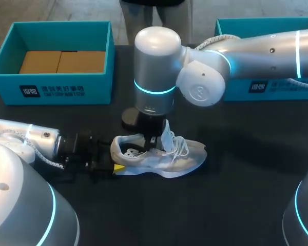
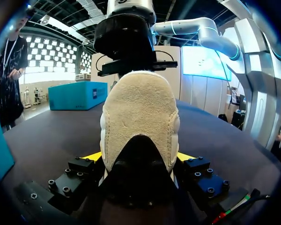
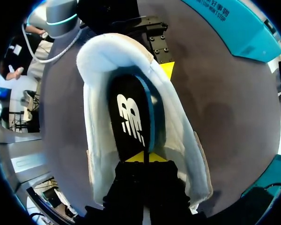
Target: Take the shoe out of the shoebox, open the shoe tongue, remove and reinsert the insole, then place the shoe into the shoebox
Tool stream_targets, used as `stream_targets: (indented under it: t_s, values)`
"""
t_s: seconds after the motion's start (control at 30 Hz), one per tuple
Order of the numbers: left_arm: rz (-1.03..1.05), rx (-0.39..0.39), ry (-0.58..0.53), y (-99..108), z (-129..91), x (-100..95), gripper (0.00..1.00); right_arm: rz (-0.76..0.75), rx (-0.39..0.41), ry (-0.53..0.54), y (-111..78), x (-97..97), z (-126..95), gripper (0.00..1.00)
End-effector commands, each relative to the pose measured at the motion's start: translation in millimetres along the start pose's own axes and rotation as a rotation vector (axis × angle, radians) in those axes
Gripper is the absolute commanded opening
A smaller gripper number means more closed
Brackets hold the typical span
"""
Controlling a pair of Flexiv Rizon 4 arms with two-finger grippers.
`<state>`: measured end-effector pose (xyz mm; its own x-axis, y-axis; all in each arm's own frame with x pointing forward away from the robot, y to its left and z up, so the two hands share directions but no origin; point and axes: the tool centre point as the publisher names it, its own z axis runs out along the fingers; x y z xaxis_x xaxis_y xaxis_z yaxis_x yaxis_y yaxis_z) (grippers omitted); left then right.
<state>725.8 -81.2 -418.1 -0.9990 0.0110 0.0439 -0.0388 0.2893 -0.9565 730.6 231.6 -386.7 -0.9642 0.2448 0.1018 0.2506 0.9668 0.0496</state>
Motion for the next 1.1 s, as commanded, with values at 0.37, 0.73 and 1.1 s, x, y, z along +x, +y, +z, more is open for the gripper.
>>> stream_targets:
  t_s: [0.37,0.73,1.1]
  values:
    - [0.001,0.0,-0.005,2.0,1.0,1.4,0.0,0.0,0.0,-0.03,-11.3,-8.2,-33.3,0.0]
    - [0.001,0.0,-0.005,2.0,1.0,1.4,0.0,0.032,-0.031,-0.043,-17.7,-14.9,-46.7,0.0]
    - [0.001,0.0,-0.005,2.0,1.0,1.4,0.0,-0.004,-0.072,-0.049,1.5,-16.6,-58.5,0.0]
